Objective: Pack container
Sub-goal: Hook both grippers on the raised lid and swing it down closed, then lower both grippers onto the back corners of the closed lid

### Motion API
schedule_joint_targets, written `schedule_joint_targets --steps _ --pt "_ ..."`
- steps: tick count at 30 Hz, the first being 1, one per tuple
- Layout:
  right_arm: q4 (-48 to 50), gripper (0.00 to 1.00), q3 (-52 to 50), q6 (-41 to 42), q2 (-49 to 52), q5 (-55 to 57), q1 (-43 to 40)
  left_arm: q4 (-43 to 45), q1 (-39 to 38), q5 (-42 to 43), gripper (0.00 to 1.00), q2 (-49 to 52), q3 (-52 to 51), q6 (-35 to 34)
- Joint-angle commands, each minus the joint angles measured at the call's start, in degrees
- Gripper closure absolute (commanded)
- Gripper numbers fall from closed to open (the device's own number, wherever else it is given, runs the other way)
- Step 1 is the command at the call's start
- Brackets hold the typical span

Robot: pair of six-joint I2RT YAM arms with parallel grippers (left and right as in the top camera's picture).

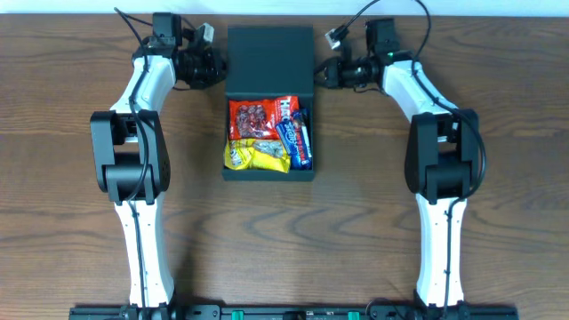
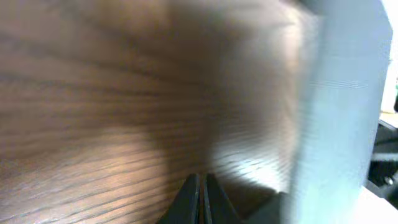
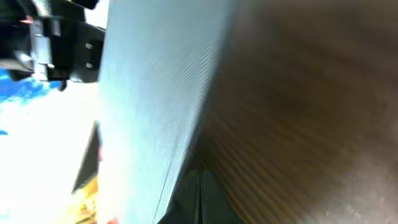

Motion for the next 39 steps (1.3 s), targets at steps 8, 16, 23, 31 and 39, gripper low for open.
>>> schedule_joint_targets --steps 8,16,23,31,39 --pt "-0.59 0.99 10.69 -0.07 -2.1 -11.85 0.07 -1.7 -0.48 13.62 0.94 0.07 11.23 2.84" --pt "-19.93 0.99 10.75 -12.76 -5.25 -4.48 0.07 -19.74 0.72 16.41 0.94 0.07 15.58 18.12" --pt "-34.32 0.99 10.75 -25.38 -9.09 5.09 0.57 -32.57 2.56 10.36 0.94 0.07 16.85 29.03" --pt "-39.91 0.99 10.75 -29.51 -10.56 8.94 1.44 -34.01 4.11 9.18 0.94 0.07 16.87 29.07" --pt "-41.31 0.99 10.75 -27.74 -10.56 13.51 2.1 -36.89 4.15 6.16 0.94 0.07 16.87 30.27"
